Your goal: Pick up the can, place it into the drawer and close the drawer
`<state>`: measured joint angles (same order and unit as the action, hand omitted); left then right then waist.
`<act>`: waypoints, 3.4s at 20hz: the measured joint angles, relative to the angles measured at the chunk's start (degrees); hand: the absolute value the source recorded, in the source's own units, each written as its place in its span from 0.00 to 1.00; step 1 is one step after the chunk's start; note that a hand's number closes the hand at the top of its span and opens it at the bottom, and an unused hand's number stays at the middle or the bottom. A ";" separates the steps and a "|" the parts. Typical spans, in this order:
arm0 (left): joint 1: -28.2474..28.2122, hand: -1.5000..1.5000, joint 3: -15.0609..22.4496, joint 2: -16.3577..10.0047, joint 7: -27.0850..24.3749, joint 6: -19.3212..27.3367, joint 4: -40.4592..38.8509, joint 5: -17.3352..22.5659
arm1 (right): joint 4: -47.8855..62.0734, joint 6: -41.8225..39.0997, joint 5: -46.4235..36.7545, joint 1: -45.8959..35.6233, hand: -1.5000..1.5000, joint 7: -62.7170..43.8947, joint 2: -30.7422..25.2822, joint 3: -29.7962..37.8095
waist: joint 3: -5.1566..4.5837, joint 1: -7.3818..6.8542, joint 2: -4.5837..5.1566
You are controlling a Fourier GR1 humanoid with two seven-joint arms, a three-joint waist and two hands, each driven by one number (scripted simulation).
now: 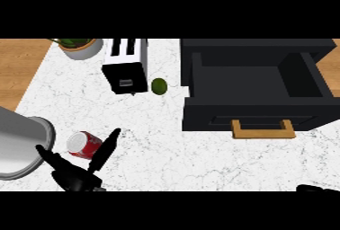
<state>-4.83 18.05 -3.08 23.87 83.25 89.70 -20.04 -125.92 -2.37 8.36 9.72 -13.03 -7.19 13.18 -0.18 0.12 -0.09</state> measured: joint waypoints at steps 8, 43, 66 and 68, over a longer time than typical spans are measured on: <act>-0.82 0.00 -0.94 -0.96 -7.80 0.39 -0.36 10.65 | -0.93 -0.45 -0.26 1.08 0.00 0.40 0.69 0.34 | -0.10 -0.24 -0.06; 18.47 1.00 -32.97 0.88 -70.08 -48.34 -45.29 54.82 | -2.38 -0.84 -1.04 -2.95 0.00 -3.57 -0.09 2.83 | 0.43 0.22 -0.07; 41.85 1.00 -10.27 -2.57 -44.40 -73.45 -46.02 39.87 | -2.87 -0.77 -2.49 -3.48 0.00 -3.05 0.25 3.55 | 0.20 0.20 -0.03; 42.75 1.00 -9.11 -2.27 -40.29 -72.26 -42.03 39.12 | -2.06 -0.67 -2.53 -4.32 0.00 -3.34 -0.20 4.04 | 0.20 -0.04 -0.09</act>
<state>37.93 8.93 -5.34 -16.42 11.00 47.67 19.08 -127.98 -3.04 5.83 5.40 -16.36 -7.39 17.23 0.02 0.09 -0.18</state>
